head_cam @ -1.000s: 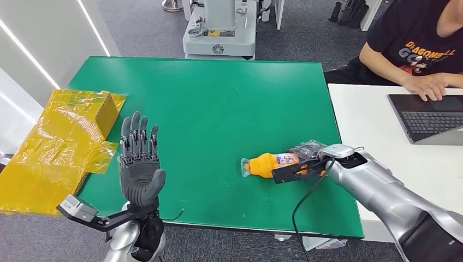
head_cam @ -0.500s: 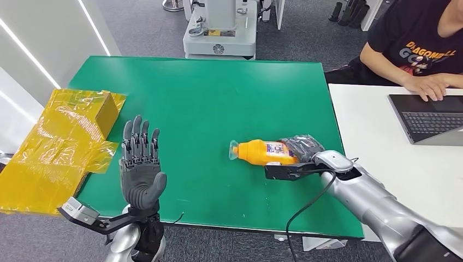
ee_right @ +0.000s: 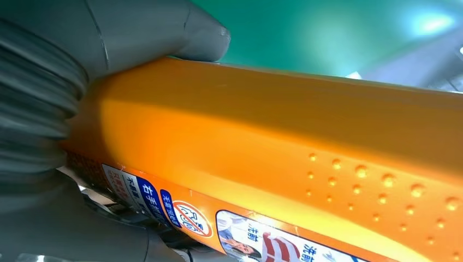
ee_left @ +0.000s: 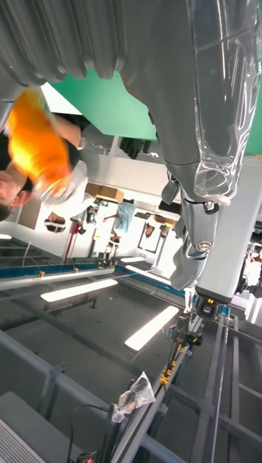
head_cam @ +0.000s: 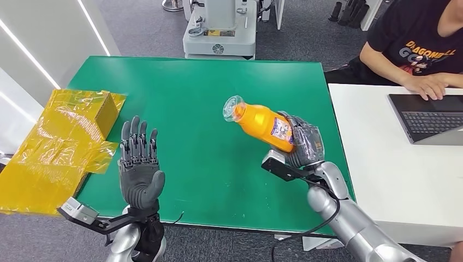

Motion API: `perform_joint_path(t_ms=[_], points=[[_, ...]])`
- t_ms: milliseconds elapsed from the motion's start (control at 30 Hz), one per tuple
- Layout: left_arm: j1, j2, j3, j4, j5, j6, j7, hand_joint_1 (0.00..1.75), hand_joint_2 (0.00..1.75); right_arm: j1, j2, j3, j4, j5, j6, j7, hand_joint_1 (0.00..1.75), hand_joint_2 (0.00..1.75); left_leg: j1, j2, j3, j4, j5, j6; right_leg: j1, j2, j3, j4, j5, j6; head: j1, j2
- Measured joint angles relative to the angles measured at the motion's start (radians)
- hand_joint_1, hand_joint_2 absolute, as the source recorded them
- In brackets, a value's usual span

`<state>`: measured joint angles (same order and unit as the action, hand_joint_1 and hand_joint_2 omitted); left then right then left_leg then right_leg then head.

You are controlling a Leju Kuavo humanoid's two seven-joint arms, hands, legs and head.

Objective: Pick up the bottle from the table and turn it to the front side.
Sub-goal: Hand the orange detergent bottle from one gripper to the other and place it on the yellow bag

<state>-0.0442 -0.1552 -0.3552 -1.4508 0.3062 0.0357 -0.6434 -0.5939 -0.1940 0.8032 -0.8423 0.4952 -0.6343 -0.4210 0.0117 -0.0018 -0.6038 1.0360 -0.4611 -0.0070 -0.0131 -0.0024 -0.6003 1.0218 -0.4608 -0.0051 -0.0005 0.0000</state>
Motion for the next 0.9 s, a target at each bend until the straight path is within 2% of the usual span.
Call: perform_joint_path(t_ms=[133,233,400,600,900], points=[[-0.015,0.001,0.0,0.01,0.017,-0.002,0.033,0.0,1.75,0.062,0.012,-0.047,-0.079,0.007,-0.048,-0.042,1.75,1.75,0.0,0.0,0.0,0.0,0.0,0.0,0.0,0.0,0.0,0.0,0.0,0.0,0.0,0.0],[-0.029,0.002,-0.001,0.024,0.053,-0.015,0.089,0.0,1.75,0.098,0.024,-0.079,-0.126,0.045,-0.057,-0.069,1.75,1.75,0.0,0.0,0.0,0.0,0.0,0.0,0.0,0.0,0.0,0.0,0.0,0.0,0.0,0.0],[-0.079,0.002,-0.015,0.059,0.085,-0.042,0.142,0.0,1.75,0.124,0.082,-0.105,-0.165,0.061,-0.05,-0.08,1.75,1.75,0.0,0.002,0.0,0.0,0.0,0.0,0.0,0.001,-0.001,0.0,0.0,0.0,0.0,0.0],[-0.119,0.002,-0.037,0.081,0.064,-0.048,0.162,0.0,1.75,0.12,0.151,-0.091,-0.165,0.038,0.036,-0.05,1.75,1.75,0.0,0.001,0.0,-0.001,0.0,0.0,0.0,0.001,-0.001,0.001,0.0,0.0,0.0,0.0],[-0.152,0.002,-0.059,0.104,0.025,-0.057,0.174,0.0,1.75,0.079,0.217,-0.067,-0.148,0.018,0.165,-0.017,1.75,1.75,0.0,0.002,-0.001,0.0,0.0,0.0,0.0,0.001,-0.001,0.0,0.0,0.0,0.0,0.0]])
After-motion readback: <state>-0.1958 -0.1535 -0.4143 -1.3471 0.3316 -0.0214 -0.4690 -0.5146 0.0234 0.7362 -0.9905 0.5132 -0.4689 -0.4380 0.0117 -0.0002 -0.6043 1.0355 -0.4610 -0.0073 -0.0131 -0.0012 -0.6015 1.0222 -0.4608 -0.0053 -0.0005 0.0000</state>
